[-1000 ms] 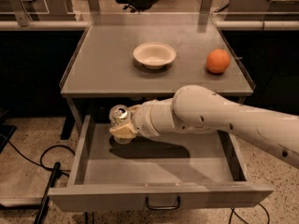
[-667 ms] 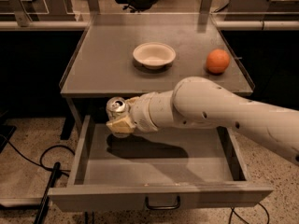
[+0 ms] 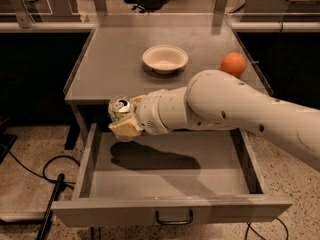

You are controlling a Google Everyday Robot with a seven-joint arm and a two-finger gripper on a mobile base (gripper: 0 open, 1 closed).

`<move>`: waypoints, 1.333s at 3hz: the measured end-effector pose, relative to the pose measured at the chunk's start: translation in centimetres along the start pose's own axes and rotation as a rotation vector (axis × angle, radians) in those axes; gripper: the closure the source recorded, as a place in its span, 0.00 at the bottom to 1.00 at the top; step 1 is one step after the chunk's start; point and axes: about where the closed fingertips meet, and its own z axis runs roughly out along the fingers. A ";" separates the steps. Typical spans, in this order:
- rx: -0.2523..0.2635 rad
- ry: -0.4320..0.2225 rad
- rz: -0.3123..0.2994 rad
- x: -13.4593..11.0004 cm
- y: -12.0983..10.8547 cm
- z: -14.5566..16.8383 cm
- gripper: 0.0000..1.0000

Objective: Pick 7up can from top drawer and place on counter

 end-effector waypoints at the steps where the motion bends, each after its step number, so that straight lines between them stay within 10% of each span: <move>1: -0.003 0.004 0.019 0.0 -0.2 0.4 1.00; 4: -0.002 -0.045 -0.035 -7.3 -3.8 -0.8 1.00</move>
Offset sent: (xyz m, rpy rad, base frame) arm 0.0426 0.0148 0.0396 0.0844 0.0054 0.0060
